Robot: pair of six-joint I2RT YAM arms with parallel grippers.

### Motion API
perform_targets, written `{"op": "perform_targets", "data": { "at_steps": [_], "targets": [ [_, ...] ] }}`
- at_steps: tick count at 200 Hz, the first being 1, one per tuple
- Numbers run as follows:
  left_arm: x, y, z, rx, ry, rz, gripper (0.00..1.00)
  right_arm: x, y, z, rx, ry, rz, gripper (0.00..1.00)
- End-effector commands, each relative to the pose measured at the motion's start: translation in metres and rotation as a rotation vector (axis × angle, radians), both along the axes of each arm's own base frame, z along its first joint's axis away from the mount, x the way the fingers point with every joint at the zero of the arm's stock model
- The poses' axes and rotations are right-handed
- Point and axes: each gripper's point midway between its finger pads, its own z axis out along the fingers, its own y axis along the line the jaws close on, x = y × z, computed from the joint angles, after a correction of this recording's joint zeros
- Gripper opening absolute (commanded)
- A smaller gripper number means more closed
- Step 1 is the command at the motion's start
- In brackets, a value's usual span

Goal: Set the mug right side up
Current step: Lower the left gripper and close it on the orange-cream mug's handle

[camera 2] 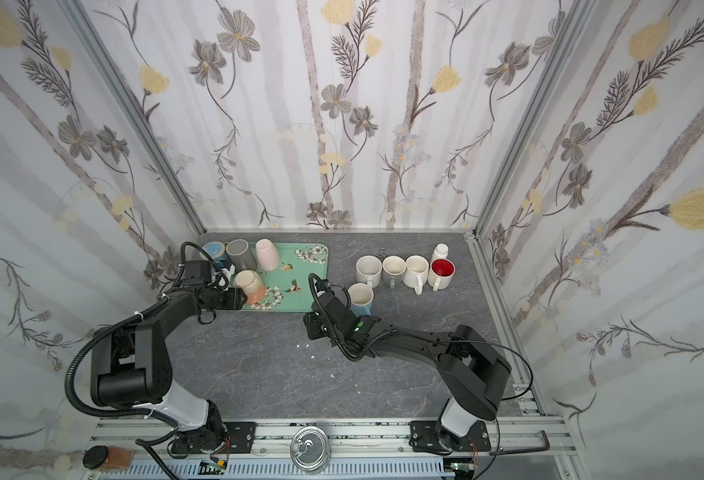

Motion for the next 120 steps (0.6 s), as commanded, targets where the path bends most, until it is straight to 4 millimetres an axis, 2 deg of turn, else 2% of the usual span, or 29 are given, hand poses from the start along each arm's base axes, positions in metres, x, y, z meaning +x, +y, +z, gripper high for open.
{"op": "perform_targets", "data": {
  "at_steps": [1, 68, 98, 120],
  "targets": [
    [0.005, -0.004, -0.001, 0.011, 0.005, -0.055, 0.60, 0.004, 0.001, 0.004, 0.005, -0.024, -0.010, 0.45],
    [0.002, -0.004, -0.030, 0.081, 0.072, -0.079, 0.48, 0.006, -0.005, 0.007, -0.011, -0.046, -0.024, 0.45],
    [0.005, -0.007, -0.023, 0.120, 0.035, -0.082, 0.37, 0.006, -0.007, 0.008, -0.018, -0.052, -0.026, 0.45],
    [0.007, -0.005, -0.016, 0.148, 0.009, -0.073, 0.36, 0.005, -0.009, 0.003, -0.028, -0.047, -0.028, 0.45]
  ]
}}
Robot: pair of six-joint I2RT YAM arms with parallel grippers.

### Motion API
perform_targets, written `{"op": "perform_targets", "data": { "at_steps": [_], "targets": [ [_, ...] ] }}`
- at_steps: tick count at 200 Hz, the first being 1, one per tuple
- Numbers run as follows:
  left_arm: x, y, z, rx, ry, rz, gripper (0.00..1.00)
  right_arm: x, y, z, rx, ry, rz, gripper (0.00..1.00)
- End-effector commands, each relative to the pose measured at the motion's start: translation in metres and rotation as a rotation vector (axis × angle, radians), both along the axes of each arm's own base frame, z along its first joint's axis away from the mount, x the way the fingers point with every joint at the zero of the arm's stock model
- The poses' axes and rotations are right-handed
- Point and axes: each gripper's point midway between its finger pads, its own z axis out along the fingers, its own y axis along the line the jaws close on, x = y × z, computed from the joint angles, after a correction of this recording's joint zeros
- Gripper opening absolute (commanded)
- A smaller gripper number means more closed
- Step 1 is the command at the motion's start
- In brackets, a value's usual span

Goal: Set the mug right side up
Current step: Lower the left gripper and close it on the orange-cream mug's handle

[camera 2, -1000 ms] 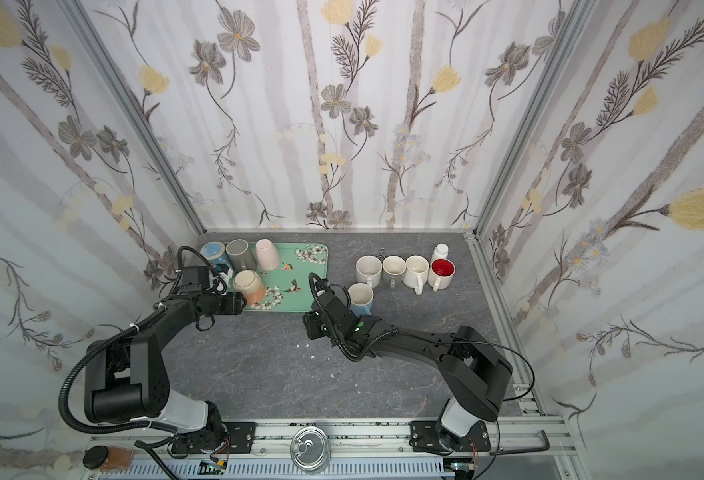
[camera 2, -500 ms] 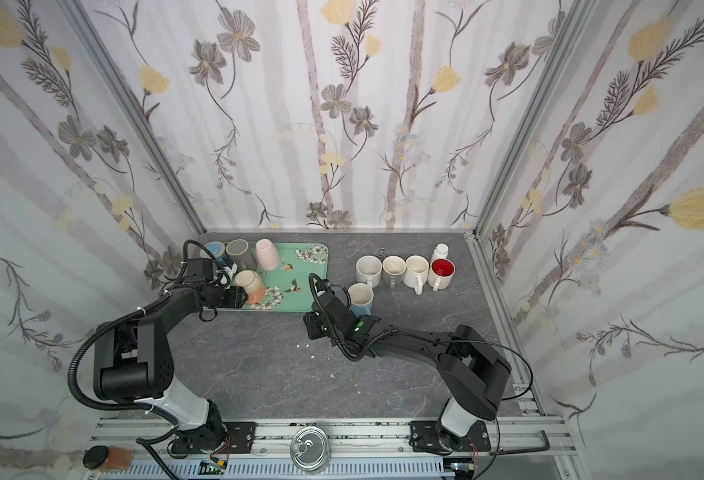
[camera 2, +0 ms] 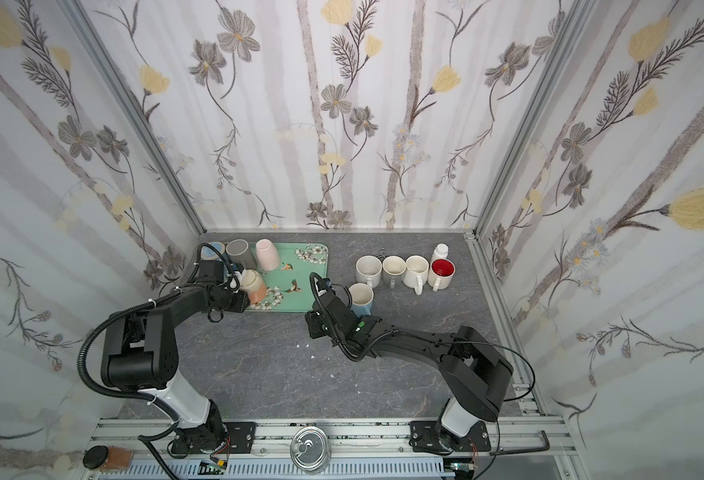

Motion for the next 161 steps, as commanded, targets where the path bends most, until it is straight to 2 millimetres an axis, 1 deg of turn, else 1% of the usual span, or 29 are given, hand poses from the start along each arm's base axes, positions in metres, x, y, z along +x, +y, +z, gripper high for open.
{"op": "perform_targets", "data": {
  "at_steps": [1, 18, 20, 22, 32, 46, 63, 93, 112, 150, 161],
  "targets": [
    [0.006, 0.006, 0.011, 0.056, -0.055, 0.001, 0.36, 0.002, -0.004, 0.000, -0.009, -0.017, -0.012, 0.45],
    [0.008, 0.010, 0.017, 0.073, -0.079, 0.018, 0.36, 0.001, -0.006, -0.002, -0.015, -0.015, -0.014, 0.45],
    [0.008, 0.011, 0.018, 0.075, -0.082, 0.019, 0.36, 0.001, -0.006, 0.008, 0.004, -0.027, -0.014, 0.45],
    [0.007, 0.010, 0.018, 0.074, -0.083, 0.020, 0.36, 0.000, -0.007, 0.010, 0.008, -0.029, -0.014, 0.45],
    [0.008, 0.011, 0.021, 0.074, -0.096, 0.026, 0.35, 0.001, -0.008, 0.011, 0.010, -0.033, -0.017, 0.45],
    [0.008, 0.010, 0.021, 0.067, -0.098, 0.026, 0.30, 0.000, -0.008, 0.012, 0.013, -0.033, -0.016, 0.45],
    [0.007, 0.009, 0.017, 0.060, -0.084, 0.024, 0.26, 0.000, -0.009, 0.012, 0.014, -0.032, -0.018, 0.45],
    [0.006, 0.007, 0.008, 0.048, -0.055, 0.024, 0.24, -0.002, -0.011, 0.013, 0.020, -0.033, -0.022, 0.45],
    [0.007, 0.006, 0.009, 0.043, -0.058, 0.025, 0.17, -0.003, -0.014, 0.015, 0.025, -0.037, -0.029, 0.45],
    [0.009, 0.001, 0.025, 0.044, -0.106, 0.016, 0.01, -0.003, -0.018, 0.014, 0.026, -0.038, -0.036, 0.45],
    [0.009, -0.003, 0.031, 0.044, -0.123, 0.008, 0.00, -0.003, -0.018, 0.016, 0.029, -0.038, -0.038, 0.45]
  ]
}}
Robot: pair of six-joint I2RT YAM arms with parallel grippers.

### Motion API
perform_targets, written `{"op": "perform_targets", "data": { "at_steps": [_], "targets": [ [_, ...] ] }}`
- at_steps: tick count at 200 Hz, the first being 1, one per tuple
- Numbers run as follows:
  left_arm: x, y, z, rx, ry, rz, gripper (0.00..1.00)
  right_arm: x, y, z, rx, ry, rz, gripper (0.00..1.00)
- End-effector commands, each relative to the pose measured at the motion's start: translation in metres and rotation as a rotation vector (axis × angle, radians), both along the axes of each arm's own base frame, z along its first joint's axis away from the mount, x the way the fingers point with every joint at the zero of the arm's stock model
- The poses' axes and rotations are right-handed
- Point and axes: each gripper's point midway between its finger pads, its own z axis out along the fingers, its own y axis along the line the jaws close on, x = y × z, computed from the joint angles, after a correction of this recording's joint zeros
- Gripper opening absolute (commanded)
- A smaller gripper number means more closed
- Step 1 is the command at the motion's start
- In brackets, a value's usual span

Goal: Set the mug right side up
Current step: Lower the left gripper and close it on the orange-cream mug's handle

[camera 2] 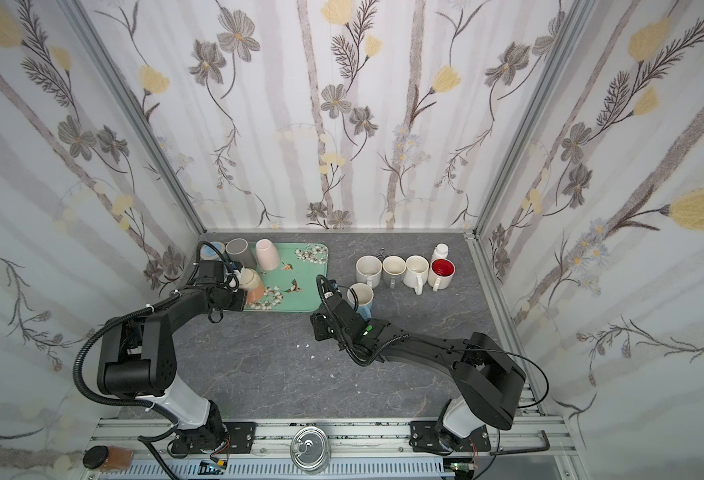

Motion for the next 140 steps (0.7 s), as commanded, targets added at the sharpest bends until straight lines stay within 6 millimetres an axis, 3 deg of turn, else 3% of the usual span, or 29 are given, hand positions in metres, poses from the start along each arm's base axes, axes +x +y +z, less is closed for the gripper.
{"op": "perform_targets", "data": {
  "at_steps": [1, 47, 96, 111, 140],
  "targets": [
    [0.007, -0.006, 0.018, -0.002, -0.070, -0.016, 0.00, 0.004, -0.001, 0.008, 0.024, -0.021, -0.024, 0.45],
    [0.007, -0.032, 0.056, -0.017, -0.174, -0.052, 0.00, 0.005, -0.005, 0.012, 0.036, -0.028, -0.036, 0.45],
    [0.003, -0.073, 0.095, -0.215, -0.362, -0.045, 0.00, 0.015, -0.014, 0.017, 0.079, -0.020, -0.062, 0.45],
    [0.002, -0.076, 0.092, -0.241, -0.378, -0.035, 0.00, 0.017, -0.015, 0.020, 0.082, -0.023, -0.065, 0.45],
    [0.003, -0.078, 0.066, -0.241, -0.312, -0.014, 0.00, 0.019, -0.011, 0.021, 0.081, -0.020, -0.059, 0.45]
  ]
}}
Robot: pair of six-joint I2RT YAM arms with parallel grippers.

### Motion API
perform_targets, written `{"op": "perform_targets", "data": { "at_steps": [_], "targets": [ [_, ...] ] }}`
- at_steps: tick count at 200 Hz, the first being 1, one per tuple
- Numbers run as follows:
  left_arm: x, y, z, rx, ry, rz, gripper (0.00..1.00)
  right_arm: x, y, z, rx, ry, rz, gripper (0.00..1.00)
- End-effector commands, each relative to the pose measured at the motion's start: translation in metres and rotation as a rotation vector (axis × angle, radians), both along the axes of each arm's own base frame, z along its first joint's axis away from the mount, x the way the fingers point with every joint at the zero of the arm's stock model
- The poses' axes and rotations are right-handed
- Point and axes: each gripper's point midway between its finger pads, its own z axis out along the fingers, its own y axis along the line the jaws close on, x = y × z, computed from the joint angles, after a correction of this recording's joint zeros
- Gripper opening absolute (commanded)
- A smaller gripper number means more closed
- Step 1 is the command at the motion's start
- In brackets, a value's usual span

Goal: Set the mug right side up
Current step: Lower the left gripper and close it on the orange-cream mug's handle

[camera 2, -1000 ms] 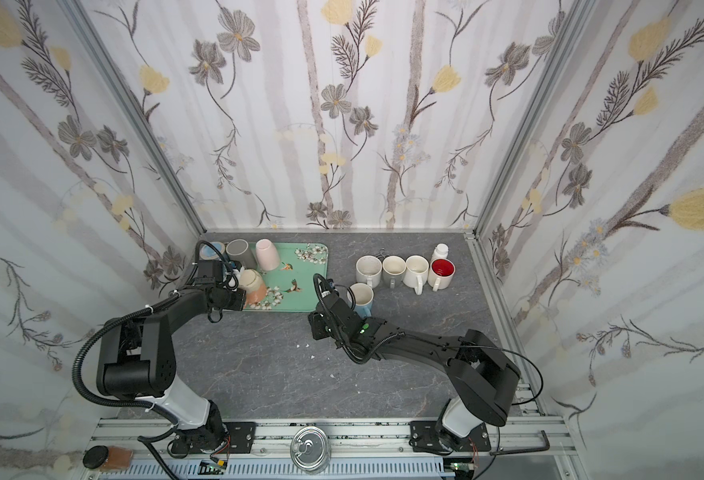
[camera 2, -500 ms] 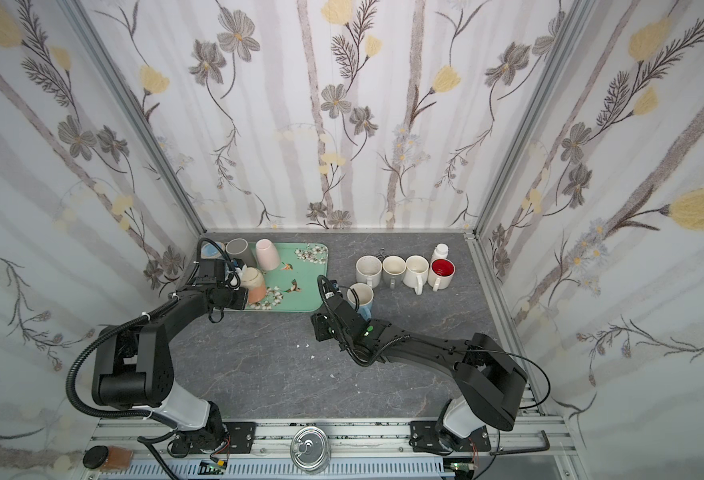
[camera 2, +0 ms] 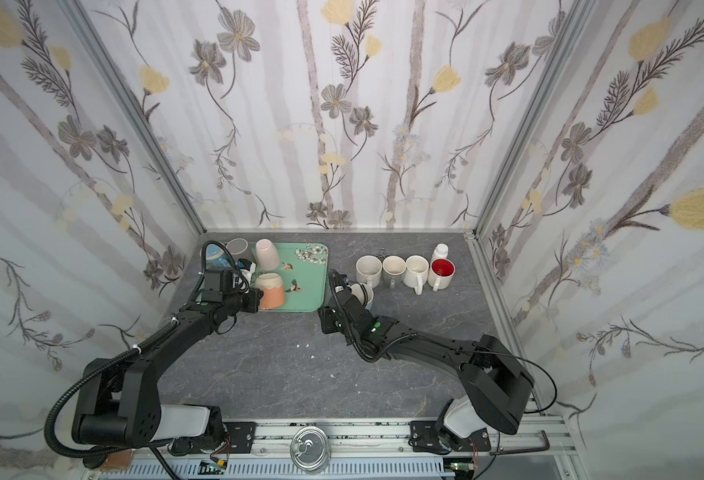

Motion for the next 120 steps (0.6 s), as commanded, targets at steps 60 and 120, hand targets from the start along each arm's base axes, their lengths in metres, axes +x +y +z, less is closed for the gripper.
{"op": "perform_targets", "data": {
  "at_steps": [60, 120],
  "targets": [
    [0.018, -0.026, -0.033, -0.082, 0.000, -0.010, 0.00, 0.007, 0.019, 0.004, 0.031, 0.006, 0.023, 0.45],
    [0.032, -0.021, -0.049, -0.033, 0.113, 0.102, 0.09, 0.009, 0.030, -0.011, 0.008, 0.044, 0.039, 0.45]
  ]
}}
